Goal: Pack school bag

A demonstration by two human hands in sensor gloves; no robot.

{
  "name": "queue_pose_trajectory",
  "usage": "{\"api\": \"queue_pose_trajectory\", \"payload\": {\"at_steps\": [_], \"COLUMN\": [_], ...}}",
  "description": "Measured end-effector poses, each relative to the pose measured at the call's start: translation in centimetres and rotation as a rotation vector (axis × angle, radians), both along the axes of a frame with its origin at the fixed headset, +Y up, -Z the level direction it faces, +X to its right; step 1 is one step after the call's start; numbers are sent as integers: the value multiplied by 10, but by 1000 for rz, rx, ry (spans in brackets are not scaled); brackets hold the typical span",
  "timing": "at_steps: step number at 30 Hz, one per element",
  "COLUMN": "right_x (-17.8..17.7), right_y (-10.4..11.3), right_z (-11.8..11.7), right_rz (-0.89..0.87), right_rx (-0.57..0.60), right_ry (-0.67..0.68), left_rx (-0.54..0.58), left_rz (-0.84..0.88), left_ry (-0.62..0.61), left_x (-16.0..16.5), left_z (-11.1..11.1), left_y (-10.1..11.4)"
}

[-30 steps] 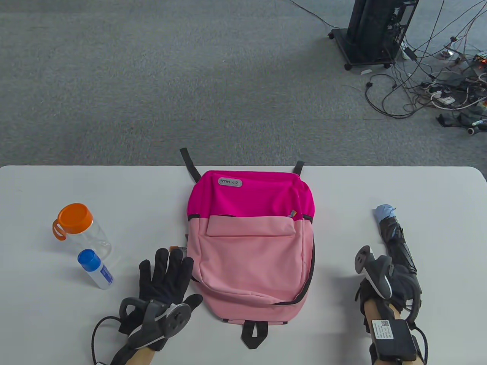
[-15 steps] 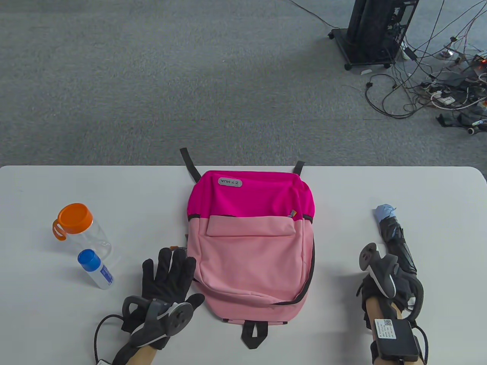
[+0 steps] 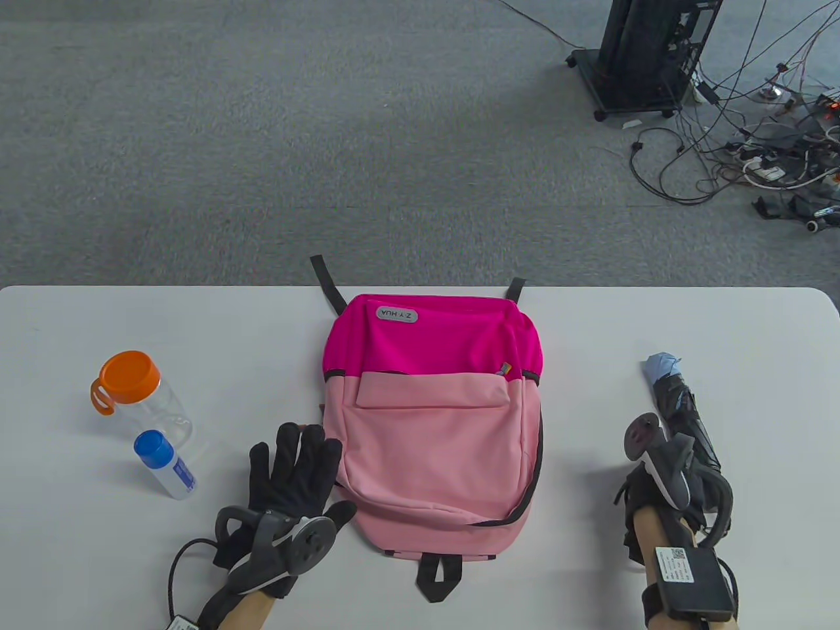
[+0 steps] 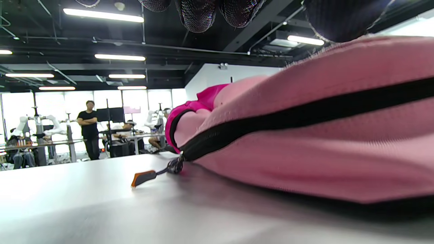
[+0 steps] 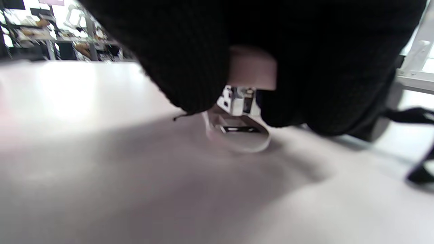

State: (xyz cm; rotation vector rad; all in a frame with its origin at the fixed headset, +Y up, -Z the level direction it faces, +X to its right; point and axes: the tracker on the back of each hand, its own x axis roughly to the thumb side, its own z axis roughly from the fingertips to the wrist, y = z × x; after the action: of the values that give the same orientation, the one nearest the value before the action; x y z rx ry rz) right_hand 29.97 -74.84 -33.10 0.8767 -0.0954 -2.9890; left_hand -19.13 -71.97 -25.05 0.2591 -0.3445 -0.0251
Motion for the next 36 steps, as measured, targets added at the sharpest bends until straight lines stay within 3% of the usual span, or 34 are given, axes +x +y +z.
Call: {"api": "queue_pose_trajectory", "payload": {"at_steps": [4,9,12,18,20,23,26,32,36], "right_x": [-5,-12,-22,-44,-47,-48,-46,-37,-40], "right_y": [23,54,68,85,87,90,91,87,82], "right_z": [3,15,24,36,39,41,43,45,45], "right_rz": [-29,-61,-62,-170,-226,-226,-252,-260,-271], "right_rx": [36,125,150,181,201,218,220,239,221], "right_ry": [110,209,255,396,421,440,463,471,489], "left_rx": [-32,7,4,-96,-66,-122,-359,-499,-550], "left_rz": [29,36,47,107,181,59,-56,-323,-360], "left_ry": [38,40,77,187,185,198,198,171,233], "left_x": [3,17,28,54,68,89,103,123,123], "left_z": [-16,-46,-82,-163,-176,-196,-211,-209,-212], "left_y": [20,56,76,91,90,79,64,43,36]}}
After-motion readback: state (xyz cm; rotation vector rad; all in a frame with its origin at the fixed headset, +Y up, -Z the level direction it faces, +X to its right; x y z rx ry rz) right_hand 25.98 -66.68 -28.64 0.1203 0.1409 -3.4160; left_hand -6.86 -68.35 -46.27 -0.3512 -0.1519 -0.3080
